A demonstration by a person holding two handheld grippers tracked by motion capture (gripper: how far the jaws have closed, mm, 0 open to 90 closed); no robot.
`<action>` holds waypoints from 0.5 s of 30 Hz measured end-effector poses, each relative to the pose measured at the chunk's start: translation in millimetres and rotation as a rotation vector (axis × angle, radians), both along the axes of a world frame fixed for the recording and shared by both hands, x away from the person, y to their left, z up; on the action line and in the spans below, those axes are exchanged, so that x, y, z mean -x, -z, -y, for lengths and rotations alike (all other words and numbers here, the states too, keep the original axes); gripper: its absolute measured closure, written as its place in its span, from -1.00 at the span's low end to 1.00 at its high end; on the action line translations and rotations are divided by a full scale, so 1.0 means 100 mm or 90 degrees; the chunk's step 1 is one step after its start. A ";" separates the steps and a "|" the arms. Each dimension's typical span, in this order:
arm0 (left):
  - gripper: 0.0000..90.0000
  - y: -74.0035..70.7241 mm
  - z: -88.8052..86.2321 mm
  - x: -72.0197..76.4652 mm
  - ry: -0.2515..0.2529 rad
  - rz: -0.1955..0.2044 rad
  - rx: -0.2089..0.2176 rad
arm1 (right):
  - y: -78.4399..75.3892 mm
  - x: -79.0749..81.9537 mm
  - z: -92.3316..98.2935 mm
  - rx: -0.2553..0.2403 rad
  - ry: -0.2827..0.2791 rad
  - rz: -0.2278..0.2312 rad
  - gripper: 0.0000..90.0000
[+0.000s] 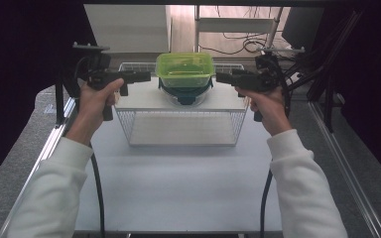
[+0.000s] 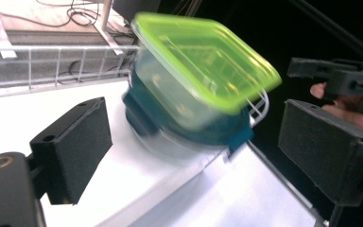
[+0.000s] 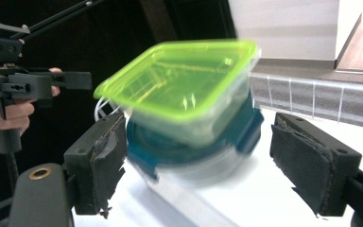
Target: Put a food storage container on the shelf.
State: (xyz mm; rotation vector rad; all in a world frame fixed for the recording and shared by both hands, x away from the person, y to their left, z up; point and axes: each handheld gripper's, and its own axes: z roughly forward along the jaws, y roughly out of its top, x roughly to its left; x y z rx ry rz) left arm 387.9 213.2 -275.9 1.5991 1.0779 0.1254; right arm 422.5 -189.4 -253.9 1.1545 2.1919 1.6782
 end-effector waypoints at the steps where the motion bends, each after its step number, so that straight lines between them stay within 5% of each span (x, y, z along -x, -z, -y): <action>1: -0.77 0.03 0.00 0.09 0.005 0.006 -0.005 | 0.03 0.03 0.03 -0.003 -0.004 0.002 -0.56; 4: -0.77 0.13 0.00 0.27 0.013 0.013 -0.027 | 0.12 0.19 0.13 0.008 -0.007 0.012 -0.56; 6: -0.76 0.20 0.03 0.41 0.010 0.024 -0.073 | 0.19 0.30 0.18 0.035 0.000 0.021 -0.56; 12: -0.75 0.53 0.09 0.73 0.018 0.037 -0.097 | 0.49 0.60 0.31 0.067 -0.005 0.036 -0.56; 15: -0.73 0.80 0.14 0.91 0.011 0.038 -0.121 | 0.71 0.76 0.37 0.085 0.000 0.039 -0.55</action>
